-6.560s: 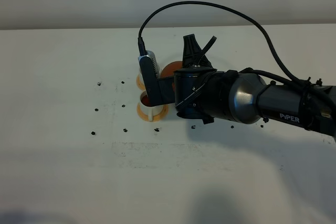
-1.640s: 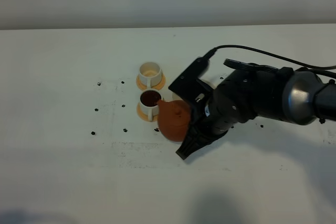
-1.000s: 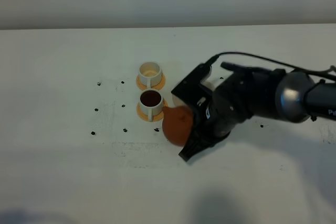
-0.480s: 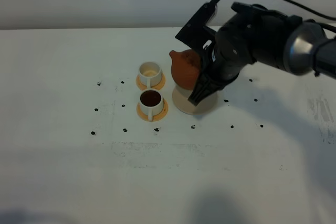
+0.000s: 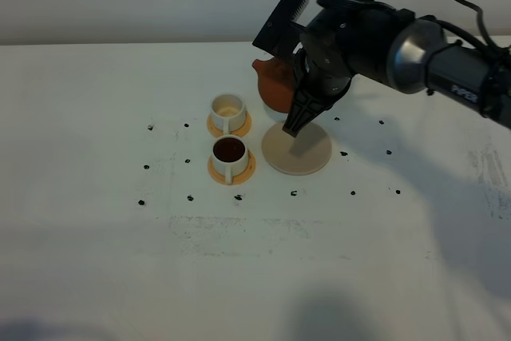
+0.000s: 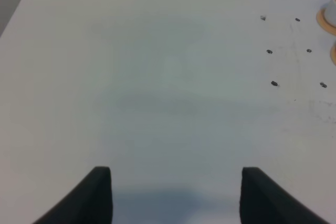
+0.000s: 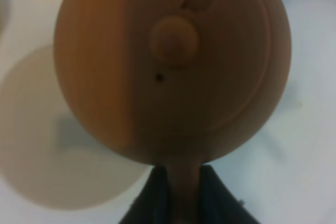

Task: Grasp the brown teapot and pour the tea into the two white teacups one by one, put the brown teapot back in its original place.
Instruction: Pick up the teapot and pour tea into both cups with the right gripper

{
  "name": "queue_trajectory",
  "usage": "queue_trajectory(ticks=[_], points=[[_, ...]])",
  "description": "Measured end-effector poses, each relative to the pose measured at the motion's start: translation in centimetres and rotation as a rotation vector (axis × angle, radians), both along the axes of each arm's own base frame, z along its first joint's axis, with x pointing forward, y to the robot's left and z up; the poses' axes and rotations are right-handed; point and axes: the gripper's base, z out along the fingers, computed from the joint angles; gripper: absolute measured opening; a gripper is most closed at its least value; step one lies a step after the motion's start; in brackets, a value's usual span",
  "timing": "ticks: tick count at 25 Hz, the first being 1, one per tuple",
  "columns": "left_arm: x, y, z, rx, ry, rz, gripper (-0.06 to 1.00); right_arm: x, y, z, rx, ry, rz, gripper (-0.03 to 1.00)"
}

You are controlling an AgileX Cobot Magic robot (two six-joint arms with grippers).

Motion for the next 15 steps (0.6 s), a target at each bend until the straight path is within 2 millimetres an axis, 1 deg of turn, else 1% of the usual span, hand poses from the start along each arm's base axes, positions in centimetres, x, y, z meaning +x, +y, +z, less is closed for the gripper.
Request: queue_trajectory(ticks=[3,7,12,15], points=[[0.0,0.0,0.0,0.000,0.000,0.000,0.50,0.4,0.4,-0.6,-0.051,-0.005,0.027,0.12],[0.0,0.0,0.0,0.000,0.000,0.000,0.50,0.1,1.1,-1.5,-0.110,-0.006,0.088,0.12],[0.0,0.0,0.0,0.000,0.000,0.000,0.50,-0.3,2.0,-1.3,-0.137,-0.039,0.152,0.12],[0.0,0.0,0.0,0.000,0.000,0.000,0.50,-0.3,2.5,-1.9,-0.158,-0.046,0.182,0.12]])
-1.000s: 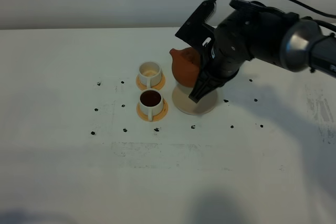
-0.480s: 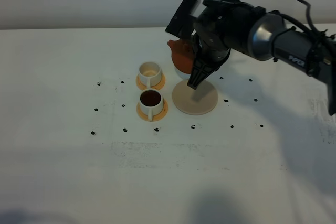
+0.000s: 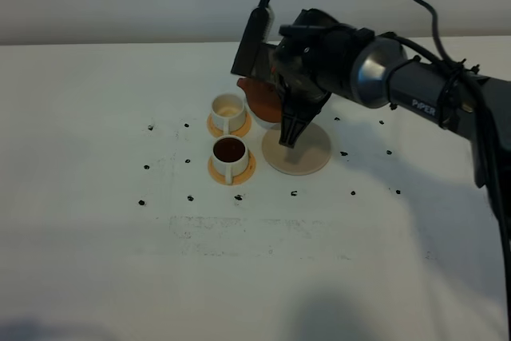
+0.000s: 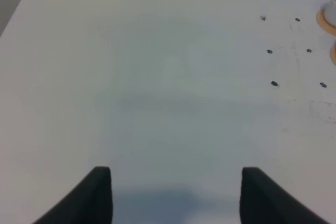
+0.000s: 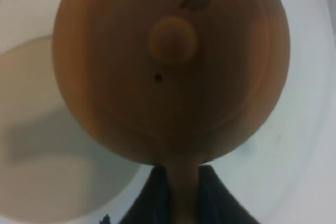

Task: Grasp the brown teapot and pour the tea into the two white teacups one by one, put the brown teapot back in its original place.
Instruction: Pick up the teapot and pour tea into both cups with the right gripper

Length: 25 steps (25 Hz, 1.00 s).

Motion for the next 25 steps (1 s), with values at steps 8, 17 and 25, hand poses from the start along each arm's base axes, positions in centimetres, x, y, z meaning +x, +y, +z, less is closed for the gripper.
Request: queue_trajectory(ticks=[8,17,25], points=[[0.0,0.0,0.0,0.000,0.000,0.000,0.50,0.4,0.3,-0.7,-0.059,-0.048,0.055,0.12],[0.0,0.0,0.0,0.001,0.000,0.000,0.50,0.9,0.3,-1.1,-0.125,-0.089,0.113,0.12],[0.0,0.0,0.0,0.001,0.000,0.000,0.50,0.8,0.9,-1.3,-0.151,-0.120,0.163,0.12]])
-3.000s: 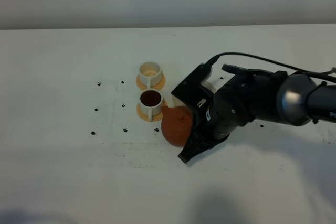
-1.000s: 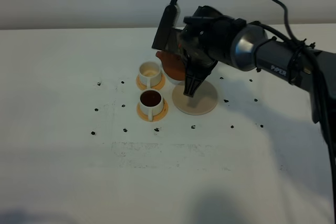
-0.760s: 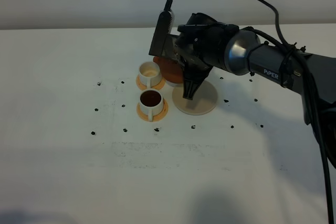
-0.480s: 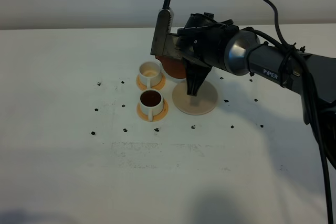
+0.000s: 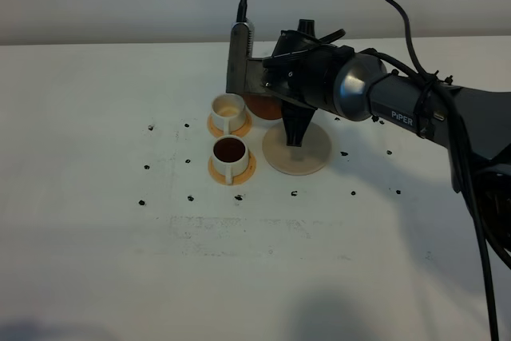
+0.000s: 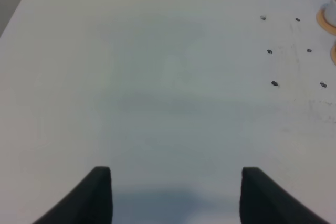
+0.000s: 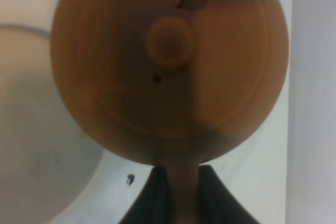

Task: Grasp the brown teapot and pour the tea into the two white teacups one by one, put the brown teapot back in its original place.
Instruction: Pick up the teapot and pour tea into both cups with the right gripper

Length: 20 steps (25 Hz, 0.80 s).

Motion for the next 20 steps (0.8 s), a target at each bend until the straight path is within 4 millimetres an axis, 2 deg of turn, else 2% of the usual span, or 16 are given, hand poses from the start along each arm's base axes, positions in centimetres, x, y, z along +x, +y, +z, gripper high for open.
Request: queue_trajectory(ticks=[20], points=[[0.00,0.00,0.00,0.000,0.000,0.000,0.50,0.18,0.21,0.08,-0.111,-0.042,0.115,0.12]])
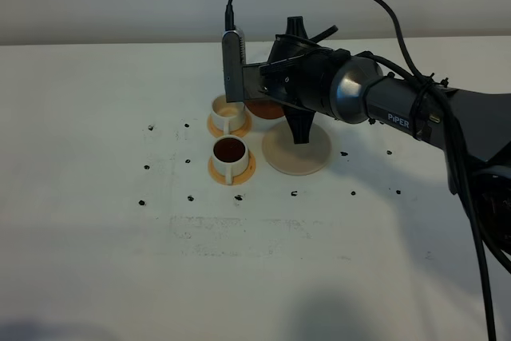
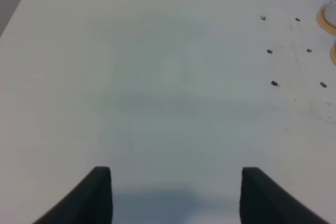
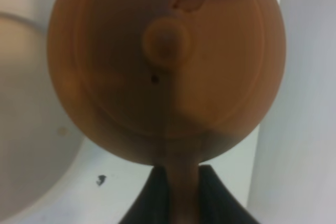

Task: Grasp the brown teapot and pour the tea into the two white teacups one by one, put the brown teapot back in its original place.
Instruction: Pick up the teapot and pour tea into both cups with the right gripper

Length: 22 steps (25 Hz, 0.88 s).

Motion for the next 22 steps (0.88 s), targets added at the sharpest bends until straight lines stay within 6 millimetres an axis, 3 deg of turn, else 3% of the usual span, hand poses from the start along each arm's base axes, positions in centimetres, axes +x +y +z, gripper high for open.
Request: queue_trajectory(ticks=[22], points=[[0.00,0.00,0.00,-0.001,0.000,0.000,0.50,0.58,0.41,0.34,-0.046,-0.080,0.103,0.12]])
